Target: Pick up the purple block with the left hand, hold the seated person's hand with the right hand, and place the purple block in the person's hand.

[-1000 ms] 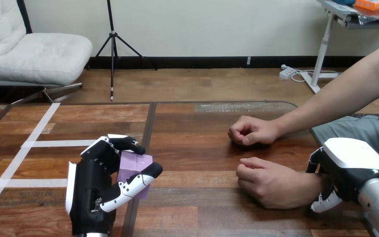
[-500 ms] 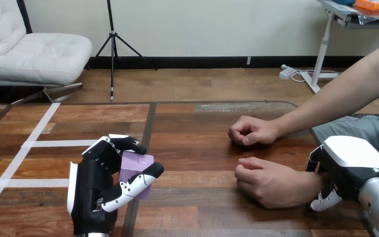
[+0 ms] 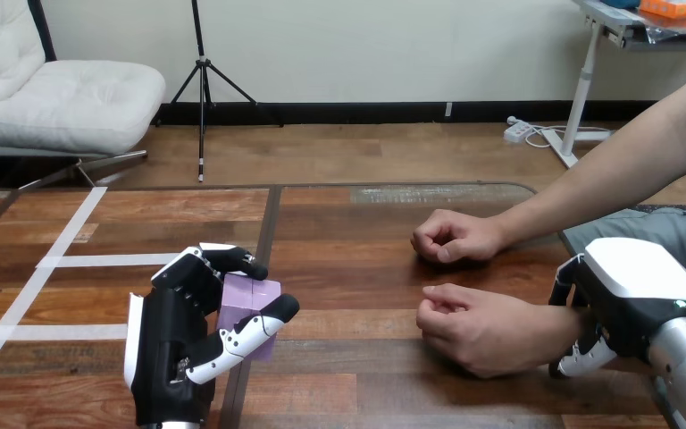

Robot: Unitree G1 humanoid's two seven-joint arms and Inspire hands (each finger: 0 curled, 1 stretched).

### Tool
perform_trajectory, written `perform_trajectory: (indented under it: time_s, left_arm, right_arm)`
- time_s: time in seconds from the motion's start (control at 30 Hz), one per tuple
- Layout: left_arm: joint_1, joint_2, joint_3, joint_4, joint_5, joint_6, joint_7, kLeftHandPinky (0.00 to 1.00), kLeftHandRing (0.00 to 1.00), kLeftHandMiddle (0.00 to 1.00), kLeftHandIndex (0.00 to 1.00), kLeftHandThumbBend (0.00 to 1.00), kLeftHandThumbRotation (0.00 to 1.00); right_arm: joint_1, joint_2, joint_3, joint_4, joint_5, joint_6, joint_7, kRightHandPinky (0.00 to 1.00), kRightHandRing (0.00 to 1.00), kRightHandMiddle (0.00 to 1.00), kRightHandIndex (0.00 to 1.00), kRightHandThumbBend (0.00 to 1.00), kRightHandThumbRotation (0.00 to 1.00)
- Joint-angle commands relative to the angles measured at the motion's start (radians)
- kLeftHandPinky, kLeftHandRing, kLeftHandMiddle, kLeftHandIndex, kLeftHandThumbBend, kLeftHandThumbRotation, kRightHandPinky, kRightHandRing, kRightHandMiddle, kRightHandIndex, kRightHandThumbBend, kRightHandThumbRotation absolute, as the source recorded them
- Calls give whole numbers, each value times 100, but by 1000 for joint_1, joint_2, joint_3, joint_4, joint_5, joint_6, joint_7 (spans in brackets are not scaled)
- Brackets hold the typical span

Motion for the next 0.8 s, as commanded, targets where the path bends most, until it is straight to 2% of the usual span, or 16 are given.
perform_trajectory:
  time_s: [0.0, 0.3, 0.5, 0.6, 0.77]
  left_arm:
    - [-58, -8, -7, -25, 5, -25, -8, 34, 41, 46, 46, 86, 5]
    - [-66, -18, -11, -27, -5, -11, -18, 33, 41, 46, 46, 87, 6]
    - [-70, -29, -21, -40, -41, 15, -49, 33, 41, 46, 46, 88, 4]
    - [-74, -35, -23, -42, -54, 21, -64, 34, 41, 47, 46, 88, 4]
    - [-87, -46, -29, -37, -96, 31, -108, 34, 41, 47, 47, 87, 2]
  right_arm:
    - [-46, -28, -49, -80, -3, 10, -7, 39, 46, 52, 52, 78, 0]
    - [-49, -27, -51, -115, -10, 17, 0, 37, 44, 51, 52, 78, 0]
    - [-52, -19, -54, -142, -11, 26, 9, 35, 43, 50, 52, 79, 0]
    - [-50, -19, -57, -151, -7, 13, -3, 35, 43, 50, 52, 79, 0]
    - [-52, -20, -53, -173, -20, 20, 8, 34, 42, 49, 52, 79, 0]
